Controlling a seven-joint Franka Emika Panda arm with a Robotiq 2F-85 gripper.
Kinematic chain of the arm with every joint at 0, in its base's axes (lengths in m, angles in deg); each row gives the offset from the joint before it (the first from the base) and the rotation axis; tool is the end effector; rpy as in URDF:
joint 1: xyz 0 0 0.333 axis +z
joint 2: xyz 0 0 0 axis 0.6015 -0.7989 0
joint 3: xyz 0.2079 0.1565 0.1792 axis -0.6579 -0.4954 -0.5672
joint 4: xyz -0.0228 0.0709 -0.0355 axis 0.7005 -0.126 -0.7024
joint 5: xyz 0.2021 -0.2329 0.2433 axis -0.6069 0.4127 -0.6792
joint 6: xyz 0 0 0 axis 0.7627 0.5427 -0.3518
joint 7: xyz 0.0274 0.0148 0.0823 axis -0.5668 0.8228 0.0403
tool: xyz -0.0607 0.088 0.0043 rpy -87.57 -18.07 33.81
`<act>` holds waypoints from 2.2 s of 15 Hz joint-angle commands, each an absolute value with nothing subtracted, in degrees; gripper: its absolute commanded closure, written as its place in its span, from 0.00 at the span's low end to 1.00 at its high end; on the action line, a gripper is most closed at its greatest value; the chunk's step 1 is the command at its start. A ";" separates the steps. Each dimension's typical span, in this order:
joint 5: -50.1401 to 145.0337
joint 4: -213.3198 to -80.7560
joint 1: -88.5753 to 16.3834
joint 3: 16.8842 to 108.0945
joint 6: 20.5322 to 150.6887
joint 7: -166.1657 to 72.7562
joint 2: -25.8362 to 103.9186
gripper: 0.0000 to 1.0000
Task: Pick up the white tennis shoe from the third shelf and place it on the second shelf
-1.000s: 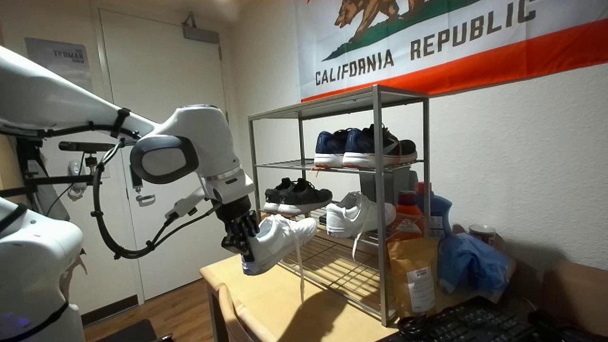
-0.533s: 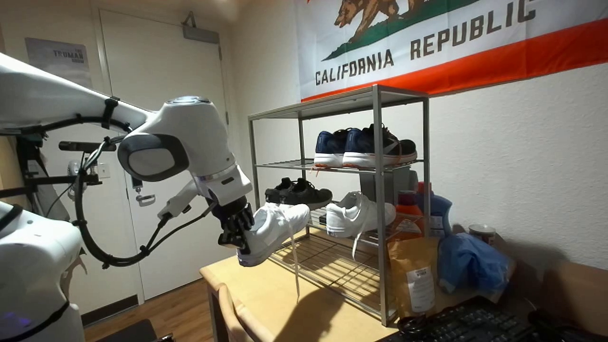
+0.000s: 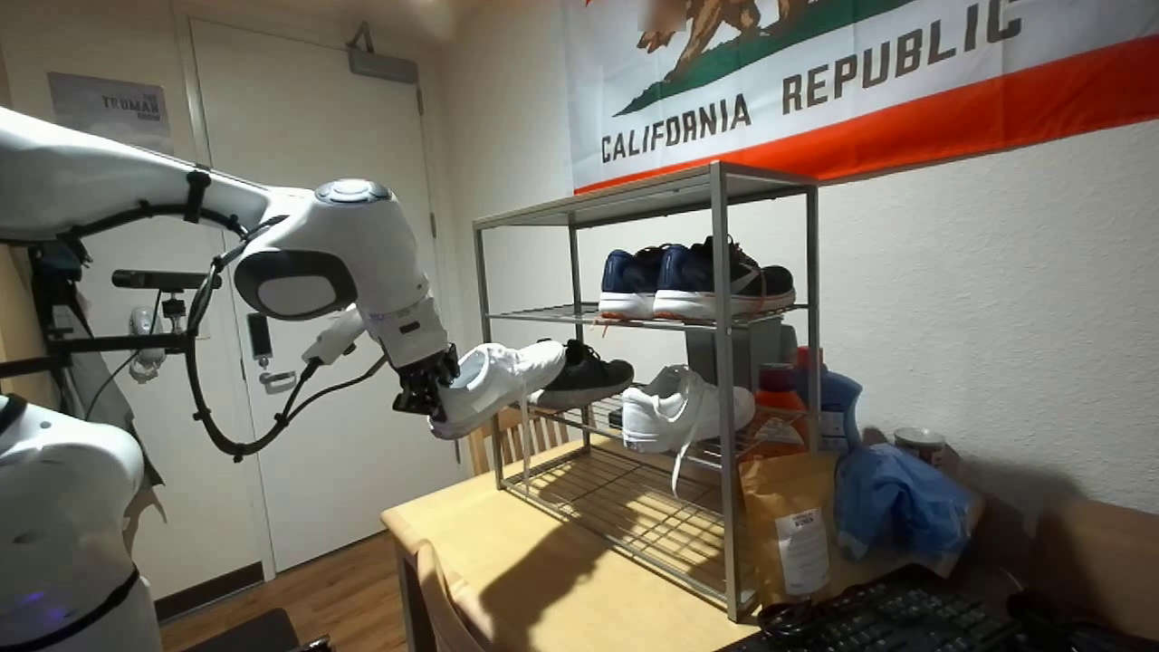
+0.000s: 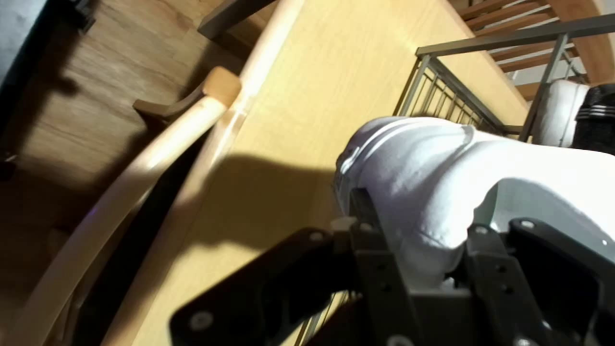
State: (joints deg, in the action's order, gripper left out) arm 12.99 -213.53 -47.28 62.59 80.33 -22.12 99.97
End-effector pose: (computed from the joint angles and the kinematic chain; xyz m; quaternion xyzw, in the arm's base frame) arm 0.3282 -0.0688 0.4551 -0.8312 0.4796 -0.0837 0.2684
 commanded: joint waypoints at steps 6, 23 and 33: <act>9.63 -213.48 -46.13 59.25 82.61 -17.50 99.94 0.97; 3.80 -211.11 -46.43 66.47 81.50 -20.65 97.06 0.97; -0.54 -207.81 -47.50 63.82 84.66 -17.27 91.32 0.97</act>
